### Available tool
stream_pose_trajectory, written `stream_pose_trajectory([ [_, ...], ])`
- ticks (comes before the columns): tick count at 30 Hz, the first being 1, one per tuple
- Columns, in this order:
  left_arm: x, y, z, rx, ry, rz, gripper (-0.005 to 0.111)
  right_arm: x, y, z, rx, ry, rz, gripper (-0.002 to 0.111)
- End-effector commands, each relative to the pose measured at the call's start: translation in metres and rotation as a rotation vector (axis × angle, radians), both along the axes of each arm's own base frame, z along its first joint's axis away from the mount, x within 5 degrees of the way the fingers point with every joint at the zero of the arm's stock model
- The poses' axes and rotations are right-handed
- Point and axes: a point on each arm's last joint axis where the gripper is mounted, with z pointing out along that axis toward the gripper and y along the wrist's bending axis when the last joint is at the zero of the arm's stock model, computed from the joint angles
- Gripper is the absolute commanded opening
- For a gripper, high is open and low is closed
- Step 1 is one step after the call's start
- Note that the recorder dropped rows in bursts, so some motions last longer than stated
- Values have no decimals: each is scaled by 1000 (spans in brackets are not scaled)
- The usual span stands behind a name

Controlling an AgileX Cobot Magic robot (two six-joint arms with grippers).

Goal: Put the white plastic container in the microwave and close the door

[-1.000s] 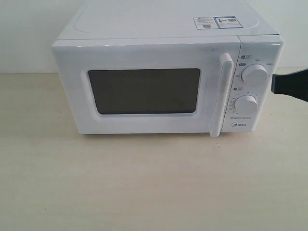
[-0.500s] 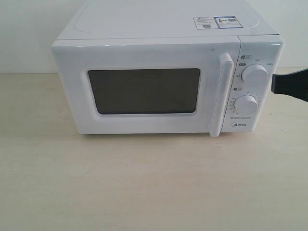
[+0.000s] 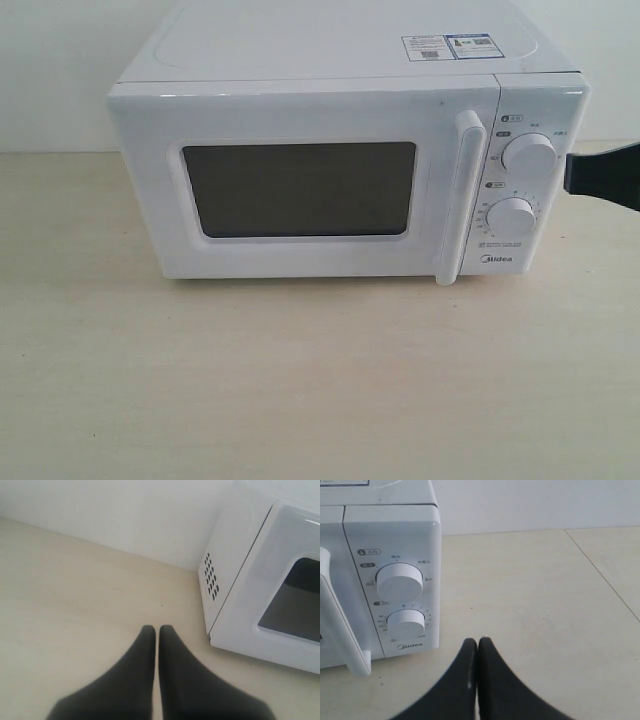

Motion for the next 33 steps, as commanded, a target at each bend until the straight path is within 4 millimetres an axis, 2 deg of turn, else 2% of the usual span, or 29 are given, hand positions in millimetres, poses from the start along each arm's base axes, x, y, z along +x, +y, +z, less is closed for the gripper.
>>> stream_pose_trajectory([
  [1, 0, 0, -1, 11, 0, 2, 4, -1, -3, 1, -7, -7, -10, 0],
  [15, 0, 0, -1, 11, 2, 3, 4, -1, -3, 1, -22, -5, -2, 0],
  [17, 0, 0, -1, 11, 2, 3, 4, -1, -6, 2, -90, 8, 26, 0],
  [20, 0, 0, -1, 11, 2, 3, 4, -1, -23, 7, -55, 21, -20, 0],
  [22, 0, 0, -1, 11, 0, 2, 4, 0, -44, 15, 87, -22, -134, 0],
  [24, 0, 0, -1, 11, 0, 2, 4, 1, -59, 23, 322, -87, -158, 0],
  [27, 0, 0, -1, 11, 2, 3, 4, -3, -68, 24, 576, -214, 17, 0],
  [29, 0, 0, -1, 11, 2, 3, 4, -16, -73, 20, 619, -313, 175, 0],
  [31, 0, 0, -1, 11, 2, 3, 4, -30, -77, 12, 584, -390, 281, 0],
  [33, 0, 0, -1, 11, 2, 3, 4, -45, -85, -1, 536, -452, 296, 0],
])
